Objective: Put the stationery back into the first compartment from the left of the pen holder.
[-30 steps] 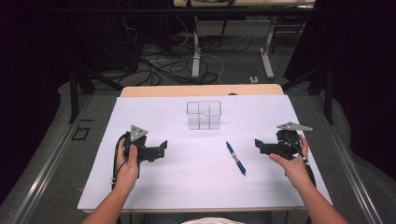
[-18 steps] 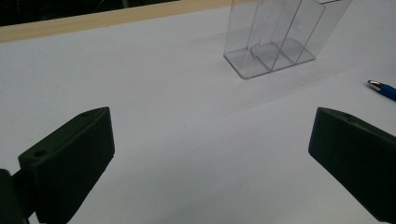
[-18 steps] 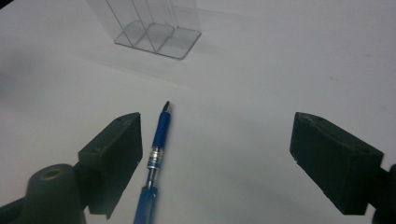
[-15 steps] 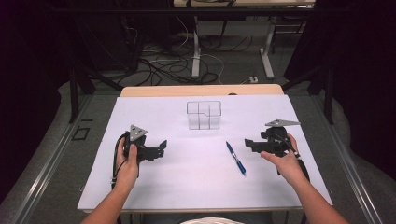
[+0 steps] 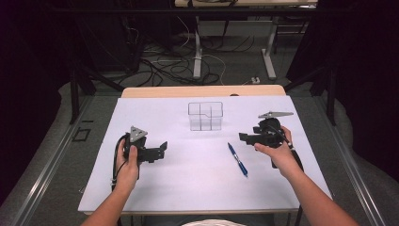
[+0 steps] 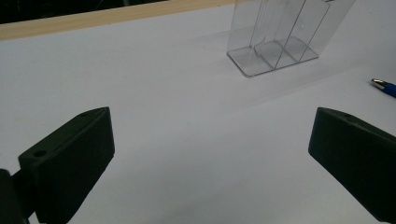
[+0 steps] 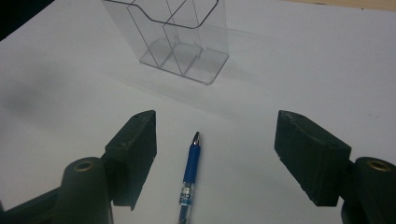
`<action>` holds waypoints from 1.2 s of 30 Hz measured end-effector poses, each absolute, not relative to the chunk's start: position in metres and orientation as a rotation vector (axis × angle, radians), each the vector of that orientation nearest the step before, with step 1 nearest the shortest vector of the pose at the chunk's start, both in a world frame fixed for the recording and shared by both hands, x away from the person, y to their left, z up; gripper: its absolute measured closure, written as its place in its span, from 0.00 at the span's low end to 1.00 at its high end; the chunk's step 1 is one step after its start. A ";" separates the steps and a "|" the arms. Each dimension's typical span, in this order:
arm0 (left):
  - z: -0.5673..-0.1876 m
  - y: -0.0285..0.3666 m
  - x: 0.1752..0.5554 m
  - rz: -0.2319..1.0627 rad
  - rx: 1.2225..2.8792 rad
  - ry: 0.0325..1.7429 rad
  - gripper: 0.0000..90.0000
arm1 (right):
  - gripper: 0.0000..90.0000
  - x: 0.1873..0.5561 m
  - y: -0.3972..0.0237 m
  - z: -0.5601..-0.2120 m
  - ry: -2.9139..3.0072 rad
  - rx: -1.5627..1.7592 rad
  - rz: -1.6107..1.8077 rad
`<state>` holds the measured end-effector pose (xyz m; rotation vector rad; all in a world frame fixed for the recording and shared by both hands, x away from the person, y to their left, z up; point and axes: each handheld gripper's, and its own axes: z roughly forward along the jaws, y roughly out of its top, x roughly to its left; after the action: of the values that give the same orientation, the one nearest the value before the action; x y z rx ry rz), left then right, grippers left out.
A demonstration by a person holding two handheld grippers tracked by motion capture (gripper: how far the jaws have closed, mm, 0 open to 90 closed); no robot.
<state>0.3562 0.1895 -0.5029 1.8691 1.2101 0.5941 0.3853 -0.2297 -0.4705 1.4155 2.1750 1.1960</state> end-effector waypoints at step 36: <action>-0.504 0.190 0.358 0.586 1.864 1.213 0.00 | 0.57 0.426 -0.189 -0.495 2.336 1.657 0.714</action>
<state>0.3575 0.1899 -0.5043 1.8635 1.2125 0.5864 0.4259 -0.1889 -0.4949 1.6573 2.3358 0.7138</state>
